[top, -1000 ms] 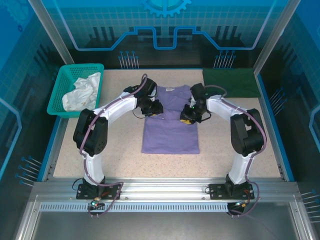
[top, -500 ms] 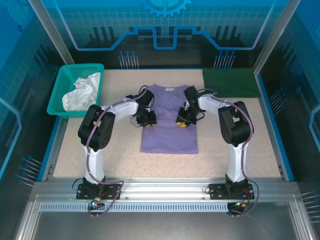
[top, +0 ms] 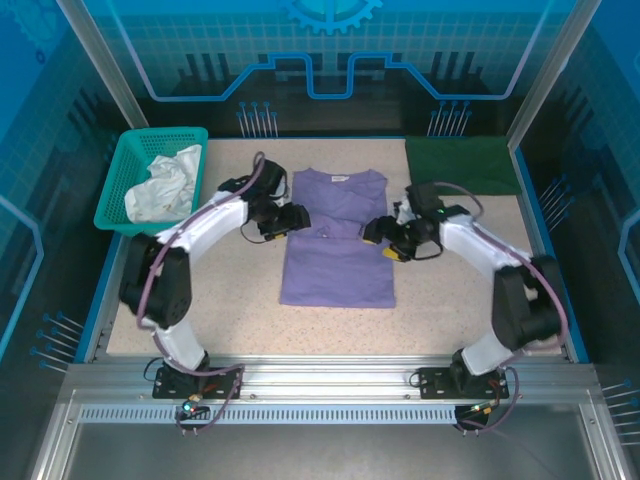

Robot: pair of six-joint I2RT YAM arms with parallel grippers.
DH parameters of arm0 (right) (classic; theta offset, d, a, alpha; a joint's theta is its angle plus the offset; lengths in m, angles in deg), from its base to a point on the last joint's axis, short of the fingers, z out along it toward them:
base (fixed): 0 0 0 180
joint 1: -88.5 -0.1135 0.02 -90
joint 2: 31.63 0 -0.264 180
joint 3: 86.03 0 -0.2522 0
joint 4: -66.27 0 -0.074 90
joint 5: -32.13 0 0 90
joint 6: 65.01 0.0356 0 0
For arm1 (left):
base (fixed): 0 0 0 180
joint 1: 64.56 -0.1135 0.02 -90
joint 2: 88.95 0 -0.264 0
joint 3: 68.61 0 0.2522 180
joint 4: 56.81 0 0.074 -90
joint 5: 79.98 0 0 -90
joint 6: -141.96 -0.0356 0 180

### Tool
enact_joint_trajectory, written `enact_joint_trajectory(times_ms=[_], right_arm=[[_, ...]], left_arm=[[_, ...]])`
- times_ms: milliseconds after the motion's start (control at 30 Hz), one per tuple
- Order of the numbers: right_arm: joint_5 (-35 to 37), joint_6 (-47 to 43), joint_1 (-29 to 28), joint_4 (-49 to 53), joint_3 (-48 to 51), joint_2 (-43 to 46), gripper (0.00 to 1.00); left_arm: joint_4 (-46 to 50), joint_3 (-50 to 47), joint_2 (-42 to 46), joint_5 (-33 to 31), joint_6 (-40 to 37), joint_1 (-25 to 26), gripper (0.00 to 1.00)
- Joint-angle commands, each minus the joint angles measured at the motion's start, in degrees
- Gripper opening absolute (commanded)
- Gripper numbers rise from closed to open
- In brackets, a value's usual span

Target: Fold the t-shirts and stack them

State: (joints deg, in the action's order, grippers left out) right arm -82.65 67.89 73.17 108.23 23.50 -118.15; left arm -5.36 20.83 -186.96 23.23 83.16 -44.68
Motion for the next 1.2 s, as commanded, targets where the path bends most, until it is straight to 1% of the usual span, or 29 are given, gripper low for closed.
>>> enact_joint_trajectory(times_ms=[0, 100, 200, 333, 400, 533, 633, 833, 1033, 1167], right_arm=[[-2.34, -2.70, 1.41, 2.10, 9.40, 7.15, 0.76], [-2.92, -2.97, 2.14, 3.28, 17.27, 13.18, 0.75], [-1.65, -3.77, 2.06, 3.70, 22.83, 17.16, 0.71], [-1.49, -3.96, 1.85, 2.78, 27.43, 19.99, 0.64], [-0.79, -3.93, 1.79, 2.20, 28.36, 20.42, 0.62], [-0.86, -2.76, 1.38, 0.07, 28.50, 19.04, 0.58], [-0.70, -2.71, 0.34, -0.78, 27.30, 16.08, 0.55], [0.34, -2.38, -2.23, -1.48, 24.31, 11.43, 0.53], [1.30, -2.11, -3.21, -2.01, 23.07, 8.78, 0.49], [2.30, -1.95, -3.18, -1.66, 22.26, 6.91, 0.42]], left_arm=[[4.41, -8.05, 5.40, 7.55, 0.60, -0.98, 0.69], [4.59, -15.69, 8.69, 11.86, 2.44, -0.98, 0.69], [4.43, -21.79, 10.92, 13.59, 3.63, -0.98, 0.67], [2.55, -26.22, 10.51, 17.60, 5.09, -0.85, 0.61], [2.07, -27.13, 9.85, 18.05, 5.11, -0.87, 0.61], [1.65, -27.86, 8.17, 18.71, 4.63, -0.77, 0.57], [2.15, -28.20, 7.24, 17.52, 4.05, -0.39, 0.56], [0.51, -28.80, 6.19, 16.55, 4.88, 0.09, 0.54], [-0.86, -27.87, 3.47, 16.41, 5.10, 1.25, 0.48], [-0.85, -27.43, 2.24, 13.86, 5.10, 1.91, 0.42]])
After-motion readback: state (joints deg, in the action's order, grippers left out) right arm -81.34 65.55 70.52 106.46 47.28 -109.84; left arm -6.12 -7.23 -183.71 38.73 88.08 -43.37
